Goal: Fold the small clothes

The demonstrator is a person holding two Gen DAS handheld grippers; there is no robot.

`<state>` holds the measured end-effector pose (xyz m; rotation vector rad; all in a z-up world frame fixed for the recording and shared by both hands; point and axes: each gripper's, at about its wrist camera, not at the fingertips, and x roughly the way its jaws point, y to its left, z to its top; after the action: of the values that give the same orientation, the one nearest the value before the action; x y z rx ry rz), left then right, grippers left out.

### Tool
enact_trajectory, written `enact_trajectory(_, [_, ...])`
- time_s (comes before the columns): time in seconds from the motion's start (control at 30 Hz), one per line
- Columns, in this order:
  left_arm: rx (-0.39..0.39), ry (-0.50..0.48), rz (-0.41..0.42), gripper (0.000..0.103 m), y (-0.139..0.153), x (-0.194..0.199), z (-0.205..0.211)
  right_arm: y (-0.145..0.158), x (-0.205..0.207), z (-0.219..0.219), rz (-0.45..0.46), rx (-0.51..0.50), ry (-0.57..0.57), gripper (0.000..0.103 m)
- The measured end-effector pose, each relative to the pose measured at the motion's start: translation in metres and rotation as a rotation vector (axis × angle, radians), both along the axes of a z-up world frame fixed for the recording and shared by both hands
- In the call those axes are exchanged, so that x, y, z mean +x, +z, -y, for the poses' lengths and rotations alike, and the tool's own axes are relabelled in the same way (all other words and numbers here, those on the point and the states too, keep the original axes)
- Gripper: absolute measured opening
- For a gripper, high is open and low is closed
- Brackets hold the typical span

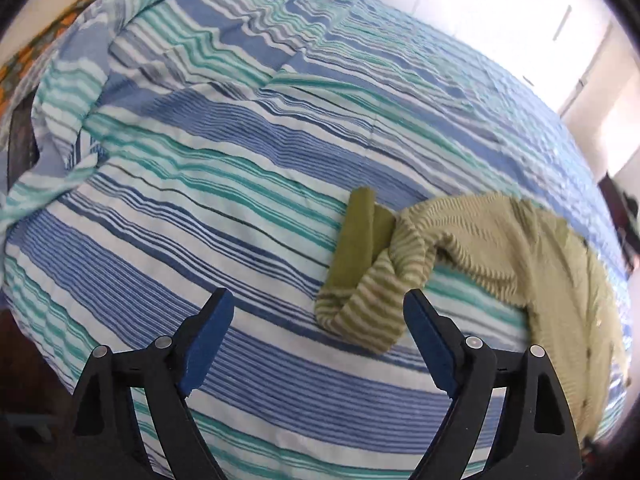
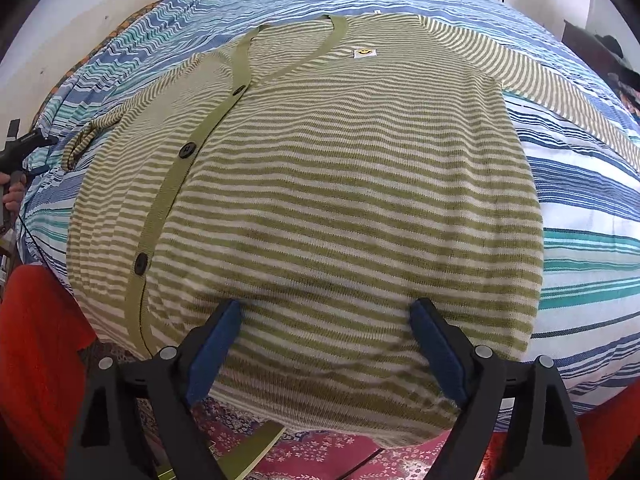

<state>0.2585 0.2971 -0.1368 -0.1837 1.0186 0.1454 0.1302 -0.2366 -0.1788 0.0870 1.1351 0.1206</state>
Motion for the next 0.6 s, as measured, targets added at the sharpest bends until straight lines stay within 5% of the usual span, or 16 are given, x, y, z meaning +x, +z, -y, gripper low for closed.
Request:
enact_trajectory(0.07, [0.222, -0.088, -0.023, 0.089, -0.011, 0.001, 0.034, 0.000, 0.001, -0.001, -0.002, -0.004, 0.001, 0.089])
enact_trajectory(0.17, [0.375, -0.173, -0.003, 0.088, -0.022, 0.015, 0.061, -0.002, 0.000, -0.005, 0.000, -0.021, 0.008, 0.093])
enact_trajectory(0.2, [0.389, -0.195, -0.016, 0.071, -0.025, 0.021, 0.066, -0.002, 0.001, -0.007, 0.001, -0.028, 0.009, 0.093])
enact_trajectory(0.27, [0.280, -0.241, -0.130, 0.013, -0.032, 0.033, 0.069, -0.001, 0.000, -0.008, 0.004, -0.036, 0.008, 0.093])
enact_trajectory(0.33, [0.116, -0.266, -0.140, 0.009, -0.016, 0.034, 0.073, 0.000, -0.001, -0.007, 0.007, -0.032, 0.007, 0.093])
enact_trajectory(0.43, [-0.314, -0.369, -0.130, 0.010, 0.031, 0.031, 0.091, 0.001, -0.003, -0.005, 0.009, -0.027, 0.009, 0.093])
enact_trajectory(0.47, [-0.430, -0.400, -0.113, 0.013, 0.049, 0.030, 0.100, 0.000, -0.004, -0.006, 0.010, -0.029, 0.012, 0.093])
enact_trajectory(0.53, [-0.505, -0.448, -0.059, 0.035, 0.081, 0.032, 0.117, -0.001, -0.003, -0.006, 0.007, -0.032, 0.015, 0.093])
enact_trajectory(0.57, [-0.485, -0.459, -0.028, 0.075, 0.094, 0.033, 0.127, -0.001, -0.002, -0.006, 0.007, -0.029, 0.014, 0.094])
enact_trajectory(0.6, [-0.444, -0.458, 0.009, 0.103, 0.103, 0.033, 0.135, -0.001, -0.001, -0.006, 0.007, -0.025, 0.014, 0.095])
